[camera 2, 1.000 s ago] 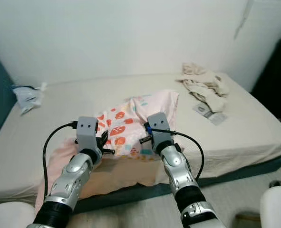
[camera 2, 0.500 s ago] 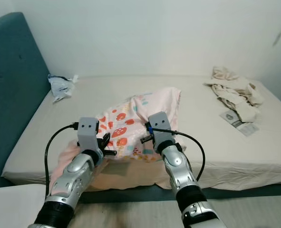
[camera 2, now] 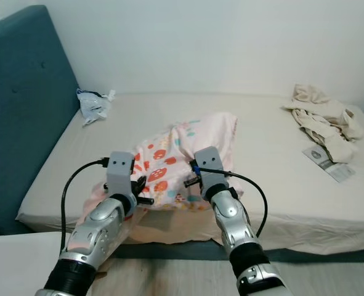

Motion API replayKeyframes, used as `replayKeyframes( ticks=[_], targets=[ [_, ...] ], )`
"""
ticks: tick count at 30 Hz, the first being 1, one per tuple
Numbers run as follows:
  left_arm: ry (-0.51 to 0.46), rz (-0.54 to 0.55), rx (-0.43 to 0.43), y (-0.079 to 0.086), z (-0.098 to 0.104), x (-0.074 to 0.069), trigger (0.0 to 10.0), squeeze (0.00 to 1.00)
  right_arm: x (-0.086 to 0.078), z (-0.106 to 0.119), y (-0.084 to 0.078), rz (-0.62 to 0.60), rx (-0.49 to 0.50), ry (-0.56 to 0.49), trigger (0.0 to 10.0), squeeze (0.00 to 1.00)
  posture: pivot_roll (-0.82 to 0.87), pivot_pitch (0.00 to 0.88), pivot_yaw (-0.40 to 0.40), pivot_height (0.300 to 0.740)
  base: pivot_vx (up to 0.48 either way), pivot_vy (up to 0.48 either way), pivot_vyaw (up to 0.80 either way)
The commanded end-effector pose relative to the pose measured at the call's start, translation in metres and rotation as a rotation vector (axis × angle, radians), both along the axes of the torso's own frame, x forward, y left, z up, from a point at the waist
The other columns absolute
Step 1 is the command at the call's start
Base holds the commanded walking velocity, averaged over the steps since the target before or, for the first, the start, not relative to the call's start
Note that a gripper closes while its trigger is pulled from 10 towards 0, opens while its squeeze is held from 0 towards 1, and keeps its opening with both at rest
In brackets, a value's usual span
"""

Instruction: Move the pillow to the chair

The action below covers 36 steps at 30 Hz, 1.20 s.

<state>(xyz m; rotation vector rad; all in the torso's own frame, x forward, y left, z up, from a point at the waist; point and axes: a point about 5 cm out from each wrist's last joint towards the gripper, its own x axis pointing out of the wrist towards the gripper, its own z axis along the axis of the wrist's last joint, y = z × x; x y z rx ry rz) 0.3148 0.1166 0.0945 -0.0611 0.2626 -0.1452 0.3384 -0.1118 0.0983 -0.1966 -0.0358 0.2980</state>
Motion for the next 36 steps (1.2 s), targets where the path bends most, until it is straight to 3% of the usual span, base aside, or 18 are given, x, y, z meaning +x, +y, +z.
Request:
replayKeyframes(
  ticks=[1,12,24,36],
  targets=[
    [0.052,0.047,0.069,0.0142,-0.0123,-0.0063,10.0,0.00,0.0034,0.0095,-0.0110,-0.065,0.021,-0.041,10.0,0.00,-0.02,0.048,-0.023,0.740,0.000,0.000,0.80],
    [0.007,0.022,0.101,0.0124,-0.0084,-0.0061,10.0,0.00,0.0032,0.0100,-0.0121,-0.062,0.014,-0.045,10.0,0.00,-0.03,0.047,-0.025,0.740,0.000,0.000,0.80],
    [0.065,-0.023,0.135,0.0062,-0.0120,-0.0076,10.0,0.00,0.0038,0.0103,-0.0126,-0.064,0.013,-0.041,10.0,0.00,-0.02,0.049,-0.023,0.740,0.000,0.000,0.80],
    [0.090,-0.002,0.172,0.0133,-0.0145,-0.0053,10.0,0.00,0.0038,0.0086,-0.0136,-0.071,0.016,-0.032,10.0,0.00,-0.02,0.049,-0.016,0.740,0.000,0.000,0.80]
  ],
)
